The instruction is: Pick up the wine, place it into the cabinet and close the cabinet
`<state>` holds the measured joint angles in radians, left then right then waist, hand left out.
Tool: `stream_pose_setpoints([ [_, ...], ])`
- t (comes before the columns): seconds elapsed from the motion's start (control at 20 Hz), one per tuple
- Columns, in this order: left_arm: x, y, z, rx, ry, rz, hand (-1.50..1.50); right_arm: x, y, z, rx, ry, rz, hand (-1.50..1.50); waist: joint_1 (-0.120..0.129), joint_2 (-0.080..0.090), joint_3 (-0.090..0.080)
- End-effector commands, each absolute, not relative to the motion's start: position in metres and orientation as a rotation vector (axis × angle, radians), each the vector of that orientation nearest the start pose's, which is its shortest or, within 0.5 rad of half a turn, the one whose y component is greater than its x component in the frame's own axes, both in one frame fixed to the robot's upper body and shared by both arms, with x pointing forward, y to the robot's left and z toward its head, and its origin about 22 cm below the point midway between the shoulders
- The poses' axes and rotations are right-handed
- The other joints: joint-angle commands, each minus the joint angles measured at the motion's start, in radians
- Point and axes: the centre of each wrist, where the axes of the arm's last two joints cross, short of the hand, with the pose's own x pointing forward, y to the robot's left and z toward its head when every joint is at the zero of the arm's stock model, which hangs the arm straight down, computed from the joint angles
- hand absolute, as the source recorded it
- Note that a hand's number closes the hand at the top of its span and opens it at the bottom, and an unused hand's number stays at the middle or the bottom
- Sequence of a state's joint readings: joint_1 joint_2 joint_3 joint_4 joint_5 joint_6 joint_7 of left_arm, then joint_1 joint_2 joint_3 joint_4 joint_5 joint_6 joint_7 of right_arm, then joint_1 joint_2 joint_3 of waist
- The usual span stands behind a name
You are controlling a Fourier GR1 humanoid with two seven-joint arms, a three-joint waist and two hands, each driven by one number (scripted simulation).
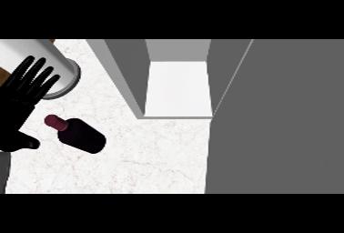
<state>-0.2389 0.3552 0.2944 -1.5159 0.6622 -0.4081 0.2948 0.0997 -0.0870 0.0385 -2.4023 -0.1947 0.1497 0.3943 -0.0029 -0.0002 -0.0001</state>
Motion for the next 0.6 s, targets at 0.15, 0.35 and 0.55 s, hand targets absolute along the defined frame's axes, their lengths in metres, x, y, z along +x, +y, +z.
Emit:
stream_pose_setpoints([
  [0.15,0.288,0.369,0.067,-0.376,-1.579,-0.055,-1.50,0.160,-0.225,0.176,0.219,-1.908,0.220,-1.50,0.001,0.001,0.000],
  [0.35,0.294,0.382,0.064,-0.356,-1.565,-0.045,-1.50,0.151,-0.231,0.171,0.222,-1.903,0.234,-1.50,-0.001,0.000,0.000],
  [0.55,0.293,0.390,0.035,-0.337,-1.543,-0.057,-1.50,0.162,-0.237,0.158,0.234,-1.915,0.177,-1.50,-0.003,0.001,0.000],
])
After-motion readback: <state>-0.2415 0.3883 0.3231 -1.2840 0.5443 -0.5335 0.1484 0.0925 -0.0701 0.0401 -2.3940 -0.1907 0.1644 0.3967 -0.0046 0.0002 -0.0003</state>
